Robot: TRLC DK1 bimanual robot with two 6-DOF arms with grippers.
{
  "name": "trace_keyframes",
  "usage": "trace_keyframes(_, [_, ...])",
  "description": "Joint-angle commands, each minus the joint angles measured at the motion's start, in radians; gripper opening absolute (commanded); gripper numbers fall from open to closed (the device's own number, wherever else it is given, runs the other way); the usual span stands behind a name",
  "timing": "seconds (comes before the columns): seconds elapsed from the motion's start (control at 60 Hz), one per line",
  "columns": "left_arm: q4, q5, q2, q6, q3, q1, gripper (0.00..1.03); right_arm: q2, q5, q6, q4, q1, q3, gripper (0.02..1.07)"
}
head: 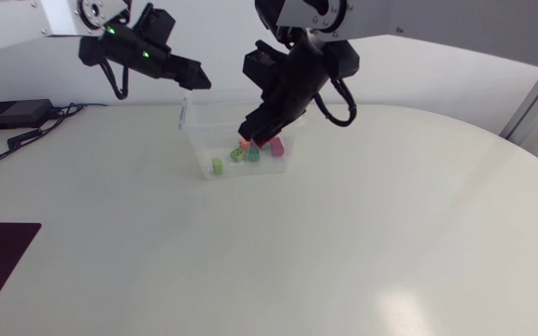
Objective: Place the duplo bricks in the container
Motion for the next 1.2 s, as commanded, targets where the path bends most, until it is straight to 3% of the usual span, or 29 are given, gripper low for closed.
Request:
trace_keyframes(0.0, [0.004,0.004,-0.1,-0.03,-0.061,0.0,0.99,0.076,-0.004,-0.009,0.02,-0.006,0.076,0.25])
trace_keyframes(0.417, [0.016,-0.033,-0.479,-0.032,-0.458,0.006,0.99,0.352,-0.009,0.019,0.08,-0.063,0.475,0.26])
trace_keyframes(0.683, [0.061,-0.042,-0.644,-0.027,-0.668,0.021,0.99,0.486,-0.016,0.043,0.075,-0.106,0.624,0.28])
trace_keyframes(0.733, [0.062,-0.042,-0.664,-0.024,-0.693,0.021,0.99,0.503,-0.012,0.043,0.072,-0.112,0.637,0.41])
trace_keyframes(0.783, [0.067,-0.043,-0.683,-0.023,-0.717,0.023,0.99,0.509,0.002,0.042,0.068,-0.117,0.637,0.82])
trace_keyframes(0.817, [0.067,-0.042,-0.694,-0.023,-0.728,0.024,0.99,0.512,0.007,0.039,0.065,-0.12,0.637,1.01])
trace_keyframes(0.833, [0.067,-0.043,-0.697,-0.023,-0.731,0.024,0.99,0.512,0.007,0.039,0.062,-0.123,0.637,1.04])
trace_keyframes(1.033, [0.074,-0.062,-0.755,-0.027,-0.774,0.029,0.99,0.395,0.002,0.039,0.075,-0.17,0.527,1.03])
trace_keyframes(1.183, [0.09,-0.152,-0.821,-0.055,-0.832,0.011,0.99,0.157,0.004,0.027,0.227,-0.207,0.199,1.03])
